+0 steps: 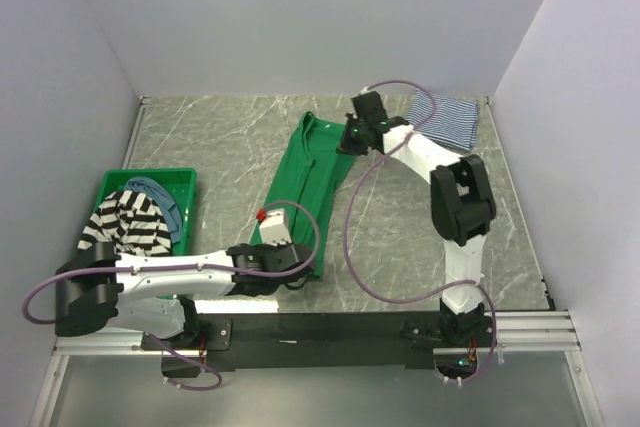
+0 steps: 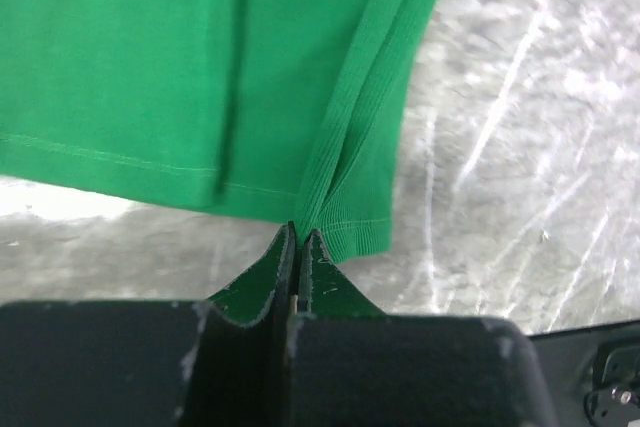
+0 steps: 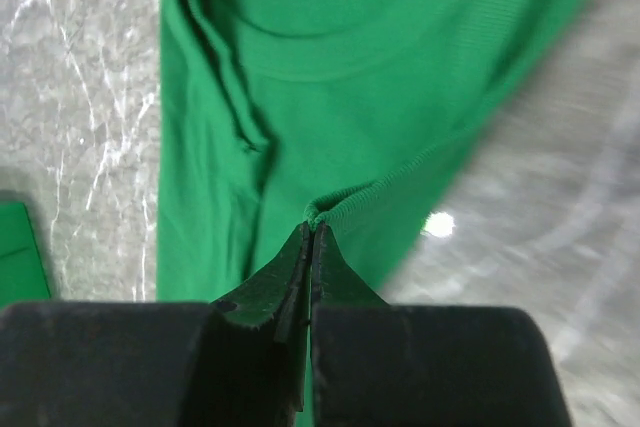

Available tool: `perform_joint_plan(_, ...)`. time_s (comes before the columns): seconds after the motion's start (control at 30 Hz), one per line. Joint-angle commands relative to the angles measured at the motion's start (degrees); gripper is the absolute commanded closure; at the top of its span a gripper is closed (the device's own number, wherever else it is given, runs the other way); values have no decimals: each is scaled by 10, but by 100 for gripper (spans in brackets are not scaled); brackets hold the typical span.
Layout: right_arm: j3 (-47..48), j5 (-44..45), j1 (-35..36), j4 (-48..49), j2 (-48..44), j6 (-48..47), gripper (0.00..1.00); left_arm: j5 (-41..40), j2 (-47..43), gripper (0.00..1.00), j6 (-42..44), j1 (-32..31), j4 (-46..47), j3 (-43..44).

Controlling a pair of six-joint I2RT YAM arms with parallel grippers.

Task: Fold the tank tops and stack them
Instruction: Fold the tank top

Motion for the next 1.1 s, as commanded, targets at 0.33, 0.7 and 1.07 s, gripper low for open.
perform_joint_plan(0.33,181,57,60,-76,142,-2,100,48,-52,99,-38,52,-28,-62)
perform_joint_plan(0.7,183,51,68,-46,163,-20,100,88,-38,99,-16,87,-10,-78)
perform_joint_plan(1.07,166,33,71,-6,149,-45,75,98,-41,87,1,89,-25,-61)
